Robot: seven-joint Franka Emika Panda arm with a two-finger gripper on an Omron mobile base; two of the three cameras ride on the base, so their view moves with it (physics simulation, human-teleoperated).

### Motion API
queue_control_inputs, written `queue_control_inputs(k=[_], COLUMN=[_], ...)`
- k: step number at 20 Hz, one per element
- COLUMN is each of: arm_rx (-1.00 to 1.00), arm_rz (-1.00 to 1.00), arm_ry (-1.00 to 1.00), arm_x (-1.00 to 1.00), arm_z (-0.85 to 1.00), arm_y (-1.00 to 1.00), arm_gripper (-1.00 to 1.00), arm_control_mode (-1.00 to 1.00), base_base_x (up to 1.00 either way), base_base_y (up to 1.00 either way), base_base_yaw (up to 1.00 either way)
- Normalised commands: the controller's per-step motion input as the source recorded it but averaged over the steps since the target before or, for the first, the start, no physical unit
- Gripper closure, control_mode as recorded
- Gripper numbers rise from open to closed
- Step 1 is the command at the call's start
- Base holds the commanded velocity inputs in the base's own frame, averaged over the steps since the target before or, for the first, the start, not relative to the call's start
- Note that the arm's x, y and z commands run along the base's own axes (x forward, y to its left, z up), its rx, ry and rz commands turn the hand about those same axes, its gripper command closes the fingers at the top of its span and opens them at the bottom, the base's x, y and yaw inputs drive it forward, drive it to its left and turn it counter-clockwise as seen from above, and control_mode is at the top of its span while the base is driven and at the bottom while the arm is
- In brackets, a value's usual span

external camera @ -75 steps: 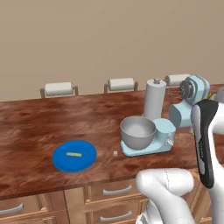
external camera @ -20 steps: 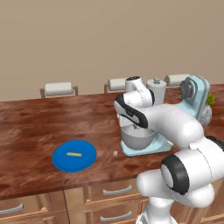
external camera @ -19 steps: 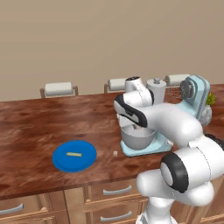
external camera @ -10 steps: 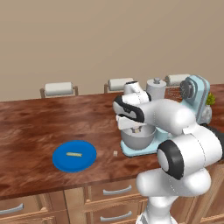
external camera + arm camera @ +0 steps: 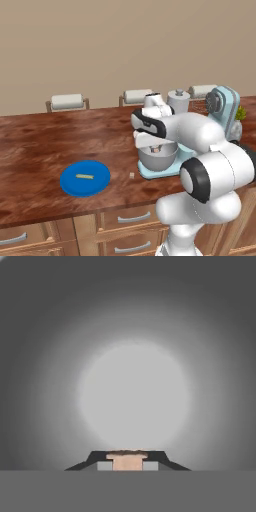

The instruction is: Add butter and sugar cubes to the stand mixer bowl and then turn on the stand mixer to begin making frosting.

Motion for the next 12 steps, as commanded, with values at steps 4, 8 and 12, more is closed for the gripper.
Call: queue_control_inputs(k=[4, 8, 12], arm_rx=[0.01, 0.00, 0.00], arm_rz=[0.00, 0.00, 0.00], arm_ry=[0.00, 0.00, -0.07], arm_x=[0.00, 0.00, -0.18], arm_z=[-0.35, -0.34, 0.00], arm_y=[-0.11, 0.00, 0.00], arm_gripper=[1.00, -1.00, -1.00], arm_control_mode=[-1.00, -1.00, -1.00], base_base_x=[0.00, 0.00, 0.00], base_base_y=[0.00, 0.00, 0.00], base_base_yaw=[0.00, 0.00, 0.00])
